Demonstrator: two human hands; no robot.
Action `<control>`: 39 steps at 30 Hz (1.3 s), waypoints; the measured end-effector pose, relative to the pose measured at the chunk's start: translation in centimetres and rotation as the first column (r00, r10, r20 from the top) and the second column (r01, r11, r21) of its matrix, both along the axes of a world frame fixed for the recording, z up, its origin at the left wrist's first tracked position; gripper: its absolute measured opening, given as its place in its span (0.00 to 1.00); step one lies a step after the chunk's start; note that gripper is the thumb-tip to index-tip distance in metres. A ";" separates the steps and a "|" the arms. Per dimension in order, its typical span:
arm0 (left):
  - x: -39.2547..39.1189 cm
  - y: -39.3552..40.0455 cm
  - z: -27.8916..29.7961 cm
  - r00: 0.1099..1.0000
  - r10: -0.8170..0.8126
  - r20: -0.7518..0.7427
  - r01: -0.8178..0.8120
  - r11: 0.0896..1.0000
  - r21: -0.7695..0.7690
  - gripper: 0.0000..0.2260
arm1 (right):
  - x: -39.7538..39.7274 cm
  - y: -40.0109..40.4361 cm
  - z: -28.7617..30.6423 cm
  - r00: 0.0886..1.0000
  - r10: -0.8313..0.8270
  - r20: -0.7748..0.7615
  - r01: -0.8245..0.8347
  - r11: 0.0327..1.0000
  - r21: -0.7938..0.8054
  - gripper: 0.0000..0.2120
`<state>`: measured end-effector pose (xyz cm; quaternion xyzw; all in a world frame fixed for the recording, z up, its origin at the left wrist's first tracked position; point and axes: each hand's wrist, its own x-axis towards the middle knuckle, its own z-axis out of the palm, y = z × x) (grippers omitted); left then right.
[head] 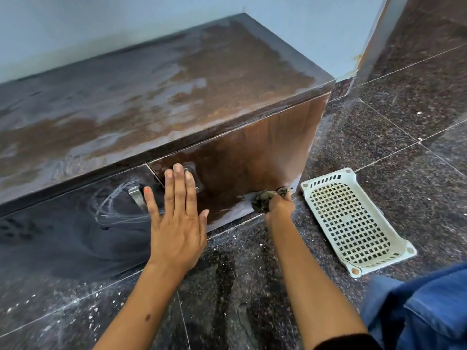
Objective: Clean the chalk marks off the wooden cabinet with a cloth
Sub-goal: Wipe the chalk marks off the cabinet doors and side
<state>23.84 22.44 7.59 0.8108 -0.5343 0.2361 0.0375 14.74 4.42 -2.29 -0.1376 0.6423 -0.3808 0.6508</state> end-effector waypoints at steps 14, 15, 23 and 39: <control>0.0 0.0 -0.1 0.999 -0.013 -0.032 0.012 1.000 -0.013 0.32 | 0.5 0.5 0.9 0.999 -0.049 -0.018 0.048 0.998 -0.046 0.24; 0.0 0.0 -0.1 0.999 -0.017 -0.034 0.017 1.000 -0.016 0.32 | 0.0 0.3 0.7 0.999 -0.025 0.029 0.024 0.999 0.032 0.23; 0.1 -0.2 -0.4 1.000 -0.005 -0.024 0.004 1.000 -0.027 0.32 | 5.0 7.6 5.3 1.000 -0.011 0.027 0.013 0.998 -0.064 0.23; 0.4 -0.3 -0.6 1.000 -0.026 0.014 0.026 0.998 -0.055 0.35 | 6.1 9.1 4.2 0.998 -0.025 -0.060 0.007 0.962 -0.274 0.26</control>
